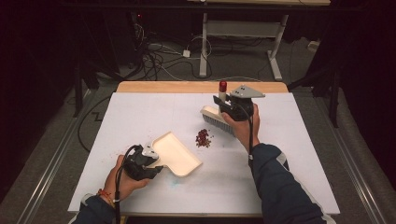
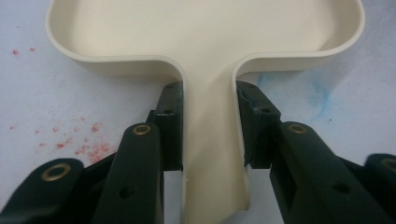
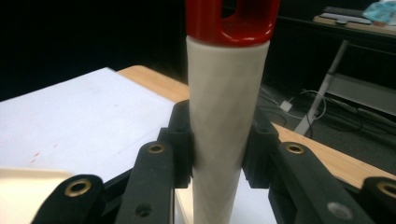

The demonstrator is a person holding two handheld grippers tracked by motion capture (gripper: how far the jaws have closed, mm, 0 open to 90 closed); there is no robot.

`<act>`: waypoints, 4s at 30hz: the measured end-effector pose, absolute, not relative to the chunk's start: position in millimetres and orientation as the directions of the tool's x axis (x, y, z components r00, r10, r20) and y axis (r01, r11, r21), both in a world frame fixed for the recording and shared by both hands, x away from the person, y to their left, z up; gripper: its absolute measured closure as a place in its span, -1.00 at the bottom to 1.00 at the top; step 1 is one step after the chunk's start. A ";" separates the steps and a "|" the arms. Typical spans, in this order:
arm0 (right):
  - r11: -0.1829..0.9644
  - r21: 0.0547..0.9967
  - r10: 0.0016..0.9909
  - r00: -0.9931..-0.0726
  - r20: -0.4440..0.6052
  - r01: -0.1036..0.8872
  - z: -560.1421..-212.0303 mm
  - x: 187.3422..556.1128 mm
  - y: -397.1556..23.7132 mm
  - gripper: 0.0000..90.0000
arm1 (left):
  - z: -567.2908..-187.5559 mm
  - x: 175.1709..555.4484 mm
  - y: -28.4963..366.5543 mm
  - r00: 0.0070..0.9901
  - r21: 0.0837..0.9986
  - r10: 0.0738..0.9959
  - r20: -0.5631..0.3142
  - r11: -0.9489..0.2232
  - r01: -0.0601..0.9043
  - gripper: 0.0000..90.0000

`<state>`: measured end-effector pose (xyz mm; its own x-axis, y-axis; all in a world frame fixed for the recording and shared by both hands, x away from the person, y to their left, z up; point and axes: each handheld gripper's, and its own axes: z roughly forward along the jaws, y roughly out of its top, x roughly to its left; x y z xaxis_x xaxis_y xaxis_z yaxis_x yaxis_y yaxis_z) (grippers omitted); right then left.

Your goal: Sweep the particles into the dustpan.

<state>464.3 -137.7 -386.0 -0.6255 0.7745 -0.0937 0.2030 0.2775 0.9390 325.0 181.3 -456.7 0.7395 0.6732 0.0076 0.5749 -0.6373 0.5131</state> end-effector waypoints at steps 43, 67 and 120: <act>0.291 0.937 0.736 -0.671 -0.091 0.193 -393.6 419.5 -113.4 0.51 | -462.6 332.4 155.5 0.715 0.504 0.699 -0.010 -0.614 0.607 0.42; 0.279 0.940 0.751 -0.654 -0.087 0.195 -398.9 387.4 -99.0 0.48 | -466.1 338.8 140.7 0.699 0.487 0.715 0.002 -0.611 0.624 0.42; 0.194 0.971 0.748 -0.661 -0.055 0.140 -383.6 356.5 -78.7 0.54 | -468.8 342.0 141.4 0.701 0.483 0.713 -0.017 -0.608 0.630 0.42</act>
<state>356.5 -78.7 -383.6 -0.6609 0.7485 -0.0546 0.1398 0.1943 0.9709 342.0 141.4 -468.8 0.7012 0.7127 -0.0174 0.6301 -0.6082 0.4827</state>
